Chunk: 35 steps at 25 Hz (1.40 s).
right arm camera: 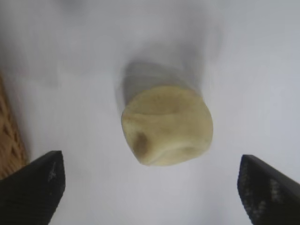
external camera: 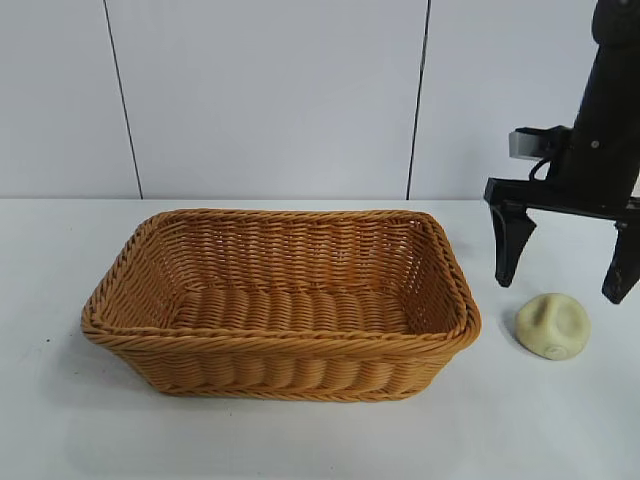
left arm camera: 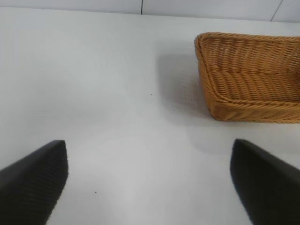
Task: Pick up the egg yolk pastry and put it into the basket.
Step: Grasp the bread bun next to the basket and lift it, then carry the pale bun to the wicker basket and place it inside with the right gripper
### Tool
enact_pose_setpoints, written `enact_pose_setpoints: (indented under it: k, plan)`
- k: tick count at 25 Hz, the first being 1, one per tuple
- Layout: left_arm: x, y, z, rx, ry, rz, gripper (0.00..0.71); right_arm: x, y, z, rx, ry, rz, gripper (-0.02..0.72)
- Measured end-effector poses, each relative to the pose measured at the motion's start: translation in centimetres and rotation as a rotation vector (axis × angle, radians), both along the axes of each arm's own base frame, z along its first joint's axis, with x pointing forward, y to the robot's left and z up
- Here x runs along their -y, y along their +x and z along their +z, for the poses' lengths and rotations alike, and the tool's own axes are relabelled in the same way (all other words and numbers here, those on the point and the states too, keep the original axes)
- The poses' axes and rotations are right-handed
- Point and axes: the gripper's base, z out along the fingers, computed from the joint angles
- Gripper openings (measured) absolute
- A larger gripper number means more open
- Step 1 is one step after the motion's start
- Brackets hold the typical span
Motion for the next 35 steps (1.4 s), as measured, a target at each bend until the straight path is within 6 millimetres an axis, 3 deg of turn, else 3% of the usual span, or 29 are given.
enact_pose_setpoints:
  k: [5,9,12,15,17,20,23,30,35]
  plan:
    - [0.0,0.0,0.0,0.0,0.0,0.0,0.69,0.0,0.3,-2.7,-0.038,-0.005,-0.002,0.694]
    - [0.0,0.0,0.0,0.0,0.0,0.0,0.69,0.0,0.4,-3.6,-0.047,-0.007,-0.003,0.667]
    - [0.0,0.0,0.0,0.0,0.0,0.0,0.69,0.0,0.4,-3.6,-0.044,-0.01,-0.001,0.513]
    - [0.0,0.0,0.0,0.0,0.0,0.0,0.69,0.1,0.4,-3.6,-0.048,-0.015,0.003,0.27]
    - [0.0,0.0,0.0,0.0,0.0,0.0,0.69,0.1,0.4,-3.4,-0.056,-0.015,0.005,0.151]
    - [0.0,0.0,0.0,0.0,0.0,0.0,0.69,0.1,0.7,-2.8,-0.067,-0.013,0.009,0.092]
    - [0.0,0.0,0.0,0.0,0.0,0.0,0.69,0.0,1.4,-0.9,-0.03,-0.009,0.011,0.08]
    - [0.0,0.0,0.0,0.0,0.0,0.0,0.69,-0.1,2.5,8.7,0.22,0.004,0.018,0.073]
    - [0.0,0.0,0.0,0.0,0.0,0.0,0.69,-0.2,2.3,12.9,0.335,0.02,0.02,0.073]
